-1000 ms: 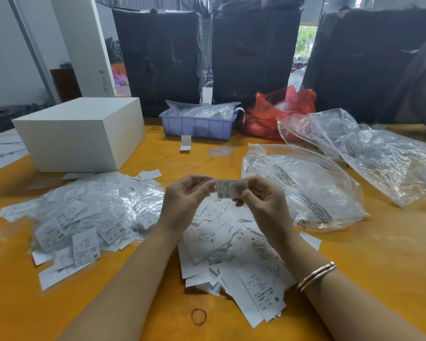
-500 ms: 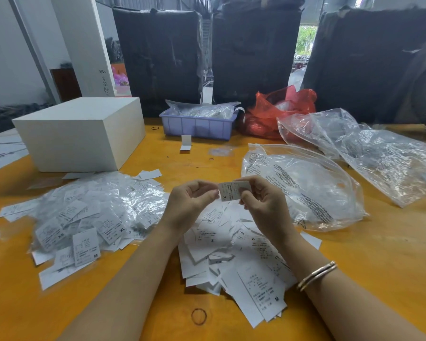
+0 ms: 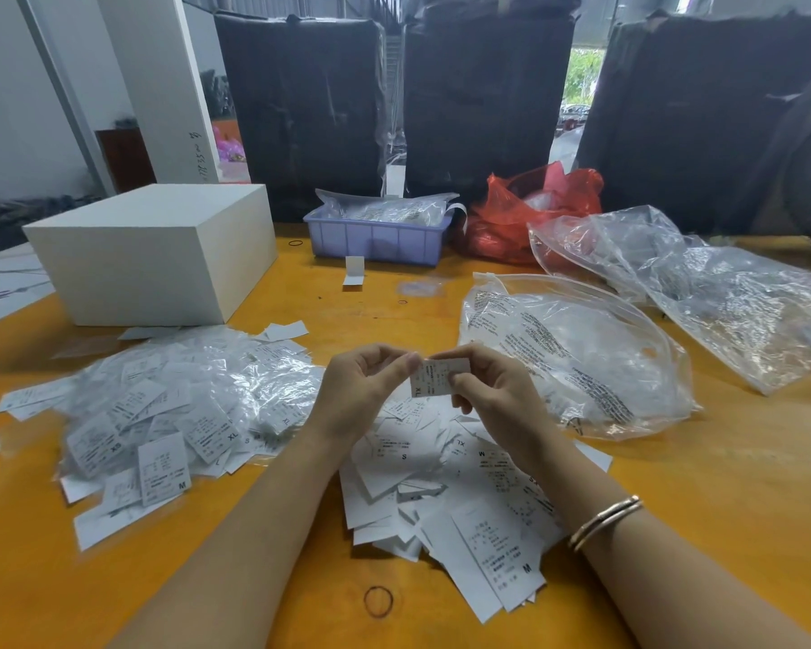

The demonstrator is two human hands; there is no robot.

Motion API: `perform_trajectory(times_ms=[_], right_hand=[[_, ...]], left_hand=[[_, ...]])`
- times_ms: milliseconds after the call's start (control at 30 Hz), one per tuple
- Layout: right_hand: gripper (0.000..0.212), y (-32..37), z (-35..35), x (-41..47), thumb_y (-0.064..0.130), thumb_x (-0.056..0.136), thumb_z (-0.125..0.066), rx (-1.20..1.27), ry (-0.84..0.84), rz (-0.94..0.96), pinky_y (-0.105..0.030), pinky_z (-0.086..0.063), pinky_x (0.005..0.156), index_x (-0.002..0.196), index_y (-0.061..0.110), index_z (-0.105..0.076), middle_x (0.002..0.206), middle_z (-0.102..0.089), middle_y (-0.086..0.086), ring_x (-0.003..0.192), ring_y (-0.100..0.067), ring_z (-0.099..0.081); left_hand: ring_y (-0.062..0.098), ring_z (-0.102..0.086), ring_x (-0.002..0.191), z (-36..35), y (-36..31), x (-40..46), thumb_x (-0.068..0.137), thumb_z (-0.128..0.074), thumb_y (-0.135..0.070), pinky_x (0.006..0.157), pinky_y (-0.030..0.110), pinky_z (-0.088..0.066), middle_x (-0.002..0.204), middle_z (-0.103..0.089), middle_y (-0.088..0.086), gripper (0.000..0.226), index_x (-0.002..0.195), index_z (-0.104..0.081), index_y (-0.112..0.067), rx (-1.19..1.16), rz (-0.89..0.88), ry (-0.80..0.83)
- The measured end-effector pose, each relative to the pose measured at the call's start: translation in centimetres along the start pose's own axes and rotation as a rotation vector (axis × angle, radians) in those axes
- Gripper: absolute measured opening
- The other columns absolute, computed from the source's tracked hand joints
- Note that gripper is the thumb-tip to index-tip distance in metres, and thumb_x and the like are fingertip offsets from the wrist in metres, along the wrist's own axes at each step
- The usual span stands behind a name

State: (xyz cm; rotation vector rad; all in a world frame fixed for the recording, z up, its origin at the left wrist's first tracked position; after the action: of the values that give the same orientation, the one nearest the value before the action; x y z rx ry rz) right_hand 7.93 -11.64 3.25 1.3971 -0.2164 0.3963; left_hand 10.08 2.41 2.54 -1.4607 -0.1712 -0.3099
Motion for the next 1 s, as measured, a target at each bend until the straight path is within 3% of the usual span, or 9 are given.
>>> perform_trajectory(times_ms=[167,267,433,600,700,767,833,900,1000], right_hand=[[0.034,-0.3,-0.3,0.1,-0.002,0.088,-0.054,-0.017,0.038,-0.017,-0.019,-0.040,0.054,0.107,0.026,-0.055,0.066,-0.057,0.000,0.059,-0.006,-0.049],[0.030,-0.3,-0.3,0.2,0.004,0.087,-0.062,-0.028,-0.003,-0.012,-0.021,-0.042,0.055,0.105,0.023,-0.047,0.061,-0.056,0.000,0.056,-0.007,-0.051],[0.006,0.3,0.4,0.2,0.001,0.087,-0.061,0.045,-0.094,0.021,-0.017,-0.047,0.056,0.089,0.007,-0.059,0.070,-0.065,-0.003,0.059,-0.004,-0.059],[0.011,-0.2,-1.0,0.1,0.000,0.086,-0.061,-0.070,0.009,-0.008,-0.019,-0.050,0.061,0.087,0.008,-0.068,0.074,-0.068,-0.003,0.065,-0.005,-0.061],[0.014,1.1,0.0,0.2,0.005,0.089,-0.059,-0.313,-0.045,0.116,-0.015,-0.046,0.063,0.095,0.012,-0.070,0.085,-0.069,-0.002,0.067,0.000,-0.056],[0.016,3.2,2.7,0.1,0.001,0.088,-0.058,-0.501,-0.264,0.286,-0.017,-0.048,0.071,0.098,0.008,-0.068,0.090,-0.068,-0.006,0.075,-0.007,-0.058],[0.016,4.5,5.8,-0.3,-0.001,0.087,-0.057,-0.688,-0.489,0.361,-0.031,-0.051,0.078,0.098,0.003,-0.068,0.091,-0.068,-0.010,0.082,-0.020,-0.062],[0.018,3.8,8.6,0.0,0.005,0.089,-0.055,-0.904,-0.589,0.261,-0.037,-0.047,0.080,0.102,0.005,-0.068,0.098,-0.068,-0.011,0.089,-0.026,-0.062],[0.027,-0.7,11.6,1.0,0.019,0.095,-0.045,-1.194,-0.481,-0.104,-0.037,-0.034,0.085,0.115,0.010,-0.062,0.114,-0.062,-0.008,0.103,-0.028,-0.055]], left_hand=[[0.001,-0.065,0.071,-0.2,0.1,0.0,0.079,-0.071,-0.016,0.063,0.013,-0.049,0.077,-0.071,-0.005,0.007,0.085,-0.070,-0.013,-0.063,0.021,0.023],[0.009,-0.068,0.078,-0.7,0.3,-0.1,0.077,-0.073,-0.010,0.068,0.017,-0.052,0.080,-0.073,-0.003,0.011,0.086,-0.069,-0.014,-0.049,0.039,0.072],[0.003,-0.065,0.070,0.4,0.0,0.0,0.079,-0.071,-0.011,0.060,0.014,-0.050,0.073,-0.070,-0.007,0.006,0.081,-0.068,-0.015,-0.072,0.021,-0.040],[0.011,-0.068,0.072,-0.2,-0.1,-0.3,0.080,-0.071,-0.015,0.060,0.017,-0.050,0.075,-0.072,-0.001,0.004,0.082,-0.068,-0.014,-0.038,0.024,0.018],[0.000,-0.063,0.065,1.0,-0.1,-0.2,0.082,-0.069,-0.018,0.055,0.011,-0.046,0.069,-0.070,-0.009,0.004,0.080,-0.067,-0.019,-0.018,0.024,-0.070],[-0.001,-0.063,0.069,3.1,-0.2,-0.1,0.084,-0.068,-0.018,0.059,0.011,-0.048,0.074,-0.068,-0.009,0.005,0.081,-0.065,-0.022,0.033,0.004,-0.221],[0.006,-0.062,0.077,5.6,-0.9,-0.2,0.087,-0.065,-0.017,0.065,0.017,-0.050,0.081,-0.066,-0.006,0.003,0.086,-0.064,-0.020,0.196,-0.037,-0.380],[0.012,-0.060,0.076,7.4,-1.6,-0.6,0.089,-0.063,-0.018,0.064,0.019,-0.046,0.081,-0.063,-0.006,0.006,0.095,-0.064,-0.018,0.445,-0.069,-0.489],[0.021,-0.058,0.080,8.8,-1.6,-0.9,0.091,-0.058,-0.020,0.076,0.032,-0.045,0.086,-0.065,-0.001,0.016,0.106,-0.062,-0.018,0.788,-0.017,-0.549]])
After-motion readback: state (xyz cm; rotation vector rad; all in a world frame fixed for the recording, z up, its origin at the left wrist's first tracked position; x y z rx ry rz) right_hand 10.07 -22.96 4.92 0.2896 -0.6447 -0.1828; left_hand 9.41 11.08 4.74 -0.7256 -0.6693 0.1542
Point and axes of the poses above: each hand's wrist, its own x-axis towards the middle knuckle, its own z-axis out of the back of the hand, y = z × x, the point moved 10 cm from there along x, towards the middle knuckle
